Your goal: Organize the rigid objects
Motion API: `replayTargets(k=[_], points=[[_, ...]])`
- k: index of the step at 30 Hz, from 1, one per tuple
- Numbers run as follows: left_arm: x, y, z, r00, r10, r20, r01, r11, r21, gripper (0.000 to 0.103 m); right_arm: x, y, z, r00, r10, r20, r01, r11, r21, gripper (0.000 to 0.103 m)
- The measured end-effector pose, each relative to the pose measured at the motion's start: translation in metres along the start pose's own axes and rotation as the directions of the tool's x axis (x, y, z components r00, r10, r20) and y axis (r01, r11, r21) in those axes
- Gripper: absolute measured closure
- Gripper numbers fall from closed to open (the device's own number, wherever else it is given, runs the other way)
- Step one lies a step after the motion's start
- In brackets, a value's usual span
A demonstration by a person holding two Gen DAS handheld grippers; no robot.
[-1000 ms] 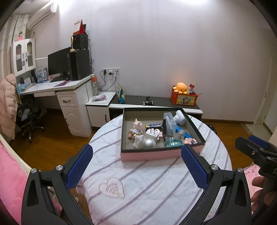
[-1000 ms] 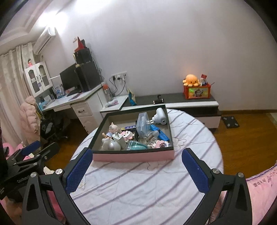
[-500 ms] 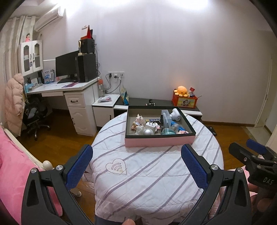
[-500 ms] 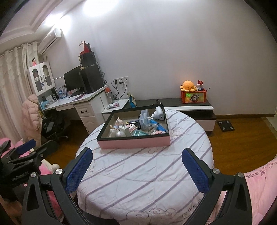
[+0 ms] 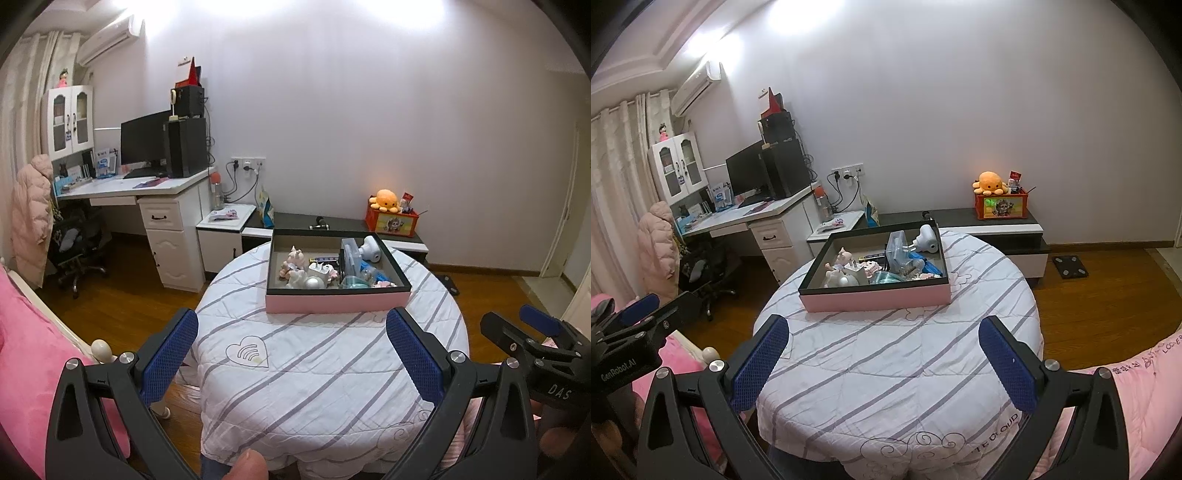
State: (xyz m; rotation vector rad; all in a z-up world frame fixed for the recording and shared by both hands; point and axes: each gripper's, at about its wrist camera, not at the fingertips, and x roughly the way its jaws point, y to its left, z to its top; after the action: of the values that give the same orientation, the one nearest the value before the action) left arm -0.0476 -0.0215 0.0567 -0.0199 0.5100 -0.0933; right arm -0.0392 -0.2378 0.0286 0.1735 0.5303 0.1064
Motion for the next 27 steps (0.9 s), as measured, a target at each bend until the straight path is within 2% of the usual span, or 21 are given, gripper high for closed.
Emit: replayTargets(k=[6, 14, 27], points=[[-0.001, -0.004, 0.002, 0.999, 0.033, 0.007, -0.033, 0.999, 0.035, 0.000, -0.002, 0.001, 0.001, 1.000, 0.003, 0.001, -0.003, 1.000, -0.009, 0.000], [-0.004, -0.008, 0.004, 0.999, 0.039, 0.011, -0.040, 0.998, 0.058, 0.000, -0.002, 0.003, 0.002, 1.000, 0.005, 0.001, -0.005, 1.000, -0.011, 0.000], [0.004, 0.005, 0.004, 1.000, -0.008, -0.012, 0.008, 1.000, -0.003, 0.000, -0.002, 0.005, 0.002, 1.000, 0.004, -0.002, -0.004, 1.000, -0.015, 0.000]])
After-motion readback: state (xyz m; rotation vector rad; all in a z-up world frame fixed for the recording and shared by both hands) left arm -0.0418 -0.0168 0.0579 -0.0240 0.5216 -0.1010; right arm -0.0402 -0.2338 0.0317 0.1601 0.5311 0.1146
